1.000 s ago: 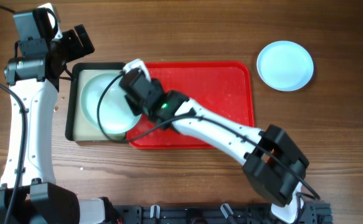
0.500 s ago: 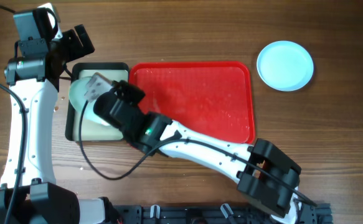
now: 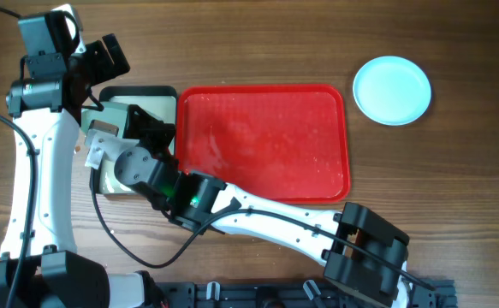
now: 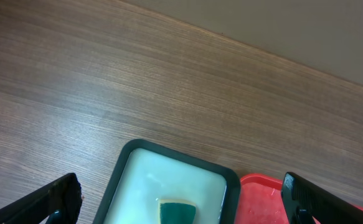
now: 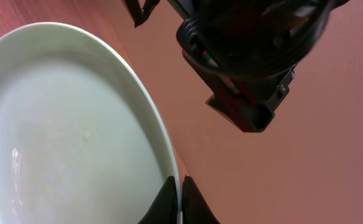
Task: Clean dirty plates on tray and stack at the side
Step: 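Hold the plate tilted over the black tray with the right gripper, then carry the plate right toward the plate stack with the right gripper, then lower the plate onto the stack and open the right gripper, then withdraw the right gripper from the stacked plates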
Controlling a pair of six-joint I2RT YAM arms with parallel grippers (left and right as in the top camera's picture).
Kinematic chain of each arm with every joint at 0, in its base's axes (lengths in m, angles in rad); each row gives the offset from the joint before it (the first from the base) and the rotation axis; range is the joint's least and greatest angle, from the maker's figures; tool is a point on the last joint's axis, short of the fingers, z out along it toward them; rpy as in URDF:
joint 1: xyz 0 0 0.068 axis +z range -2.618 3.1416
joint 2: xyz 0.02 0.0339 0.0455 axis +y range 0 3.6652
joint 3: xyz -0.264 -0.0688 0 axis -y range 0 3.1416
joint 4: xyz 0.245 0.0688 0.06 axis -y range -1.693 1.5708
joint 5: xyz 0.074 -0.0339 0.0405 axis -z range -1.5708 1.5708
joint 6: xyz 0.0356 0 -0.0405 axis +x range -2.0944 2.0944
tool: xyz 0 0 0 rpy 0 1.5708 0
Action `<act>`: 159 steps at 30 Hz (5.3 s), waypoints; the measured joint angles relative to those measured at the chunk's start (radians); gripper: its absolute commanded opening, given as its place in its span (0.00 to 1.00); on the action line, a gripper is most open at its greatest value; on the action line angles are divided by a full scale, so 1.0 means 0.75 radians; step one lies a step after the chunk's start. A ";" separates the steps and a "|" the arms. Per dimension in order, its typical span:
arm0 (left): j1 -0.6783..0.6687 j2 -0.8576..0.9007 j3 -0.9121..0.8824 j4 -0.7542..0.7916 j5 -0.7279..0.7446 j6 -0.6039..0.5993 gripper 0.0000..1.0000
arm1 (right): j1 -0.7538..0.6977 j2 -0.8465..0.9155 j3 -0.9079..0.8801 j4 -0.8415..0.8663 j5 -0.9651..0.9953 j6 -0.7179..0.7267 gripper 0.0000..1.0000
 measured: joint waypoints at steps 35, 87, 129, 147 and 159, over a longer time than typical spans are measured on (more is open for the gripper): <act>0.000 0.000 0.000 0.000 0.001 0.000 1.00 | -0.004 0.000 0.000 -0.116 0.006 0.053 0.06; 0.000 0.000 0.000 0.000 0.000 0.000 1.00 | -1.929 -0.276 -0.159 -1.138 -0.901 1.476 0.04; 0.000 0.000 0.000 0.000 0.000 0.000 1.00 | -1.716 -0.278 -0.562 -0.630 -1.169 1.292 0.51; 0.000 0.000 0.000 0.000 0.000 0.000 1.00 | -1.467 -0.278 -0.564 -0.672 -1.158 1.053 1.00; 0.000 0.000 0.000 -0.001 0.001 0.000 1.00 | -1.467 -0.278 -0.564 -0.672 -1.158 1.053 1.00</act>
